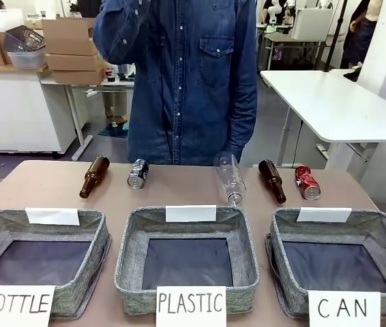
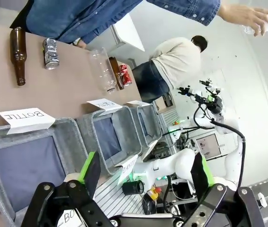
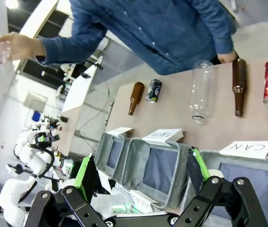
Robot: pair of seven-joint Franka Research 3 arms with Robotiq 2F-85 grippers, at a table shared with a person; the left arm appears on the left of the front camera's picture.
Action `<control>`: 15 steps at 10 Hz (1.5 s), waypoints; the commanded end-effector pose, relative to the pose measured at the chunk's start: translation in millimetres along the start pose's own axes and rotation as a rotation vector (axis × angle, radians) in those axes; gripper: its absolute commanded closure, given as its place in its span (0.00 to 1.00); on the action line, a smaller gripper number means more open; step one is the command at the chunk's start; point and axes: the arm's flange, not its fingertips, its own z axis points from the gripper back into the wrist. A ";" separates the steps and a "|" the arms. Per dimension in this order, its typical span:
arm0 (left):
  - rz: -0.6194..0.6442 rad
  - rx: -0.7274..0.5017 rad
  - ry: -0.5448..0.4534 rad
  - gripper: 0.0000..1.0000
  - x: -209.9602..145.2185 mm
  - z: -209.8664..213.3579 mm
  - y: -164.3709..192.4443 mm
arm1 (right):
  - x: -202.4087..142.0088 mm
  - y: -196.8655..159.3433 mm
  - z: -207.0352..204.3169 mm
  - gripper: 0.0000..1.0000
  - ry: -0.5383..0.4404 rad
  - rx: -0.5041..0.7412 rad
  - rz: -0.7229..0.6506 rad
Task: Sort the can waste into the basket.
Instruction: Pick up the can waste from the table and place it in the right Fabric basket.
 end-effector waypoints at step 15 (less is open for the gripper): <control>0.093 0.707 0.329 0.00 117.8 -223.7 -17.3 | 3.2 0.2 -1.0 0.00 -0.008 0.027 0.024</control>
